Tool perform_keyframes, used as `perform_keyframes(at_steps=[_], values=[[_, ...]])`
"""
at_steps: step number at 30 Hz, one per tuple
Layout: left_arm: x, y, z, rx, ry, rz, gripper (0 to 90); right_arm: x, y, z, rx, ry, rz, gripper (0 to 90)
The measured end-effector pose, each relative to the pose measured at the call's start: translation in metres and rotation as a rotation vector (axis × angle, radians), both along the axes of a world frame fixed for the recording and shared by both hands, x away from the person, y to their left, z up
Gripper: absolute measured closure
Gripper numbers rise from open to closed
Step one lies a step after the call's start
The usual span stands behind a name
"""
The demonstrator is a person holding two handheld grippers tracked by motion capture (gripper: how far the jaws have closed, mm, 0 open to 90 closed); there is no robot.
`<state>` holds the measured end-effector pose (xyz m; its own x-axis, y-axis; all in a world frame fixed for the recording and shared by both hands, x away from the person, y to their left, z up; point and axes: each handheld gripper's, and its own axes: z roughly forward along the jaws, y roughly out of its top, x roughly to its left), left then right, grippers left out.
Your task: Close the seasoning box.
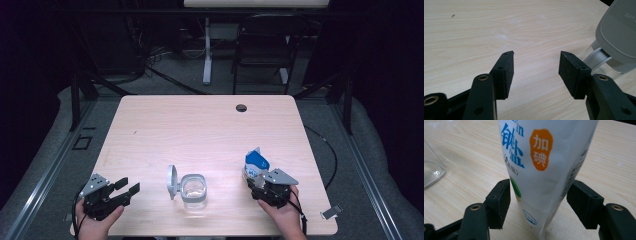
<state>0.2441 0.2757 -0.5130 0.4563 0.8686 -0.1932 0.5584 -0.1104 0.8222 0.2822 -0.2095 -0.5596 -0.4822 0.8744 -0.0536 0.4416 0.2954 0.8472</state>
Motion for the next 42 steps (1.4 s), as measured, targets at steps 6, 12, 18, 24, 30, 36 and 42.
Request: perform_keyframes(at_steps=[6, 12, 18, 24, 30, 36, 42], values=[[0.000, 0.002, -0.001, -0.005, 0.000, 0.008, 46.2, 0.001, 0.004, -0.004, -0.016, -0.008, -0.009, 33.2], [0.000, 0.003, -0.002, -0.009, 0.003, 0.009, 46.3, 0.002, 0.010, -0.009, -0.024, -0.023, -0.030, 31.6], [0.001, 0.005, -0.003, -0.011, 0.012, 0.014, 46.4, 0.004, 0.012, -0.012, -0.019, -0.035, -0.044, 32.3], [0.001, 0.005, -0.005, -0.013, 0.012, 0.017, 46.5, 0.006, 0.010, -0.010, -0.010, -0.020, -0.043, 39.7], [0.001, 0.006, -0.005, -0.014, 0.013, 0.019, 46.5, 0.008, 0.002, -0.006, -0.012, 0.011, 0.015, 41.1], [0.001, 0.007, -0.005, -0.014, 0.014, 0.027, 46.5, 0.006, -0.003, -0.005, -0.010, 0.022, 0.043, 41.1], [0.001, 0.006, -0.005, -0.011, 0.014, 0.026, 46.5, 0.004, -0.004, -0.007, 0.000, 0.007, 0.052, 40.7]])
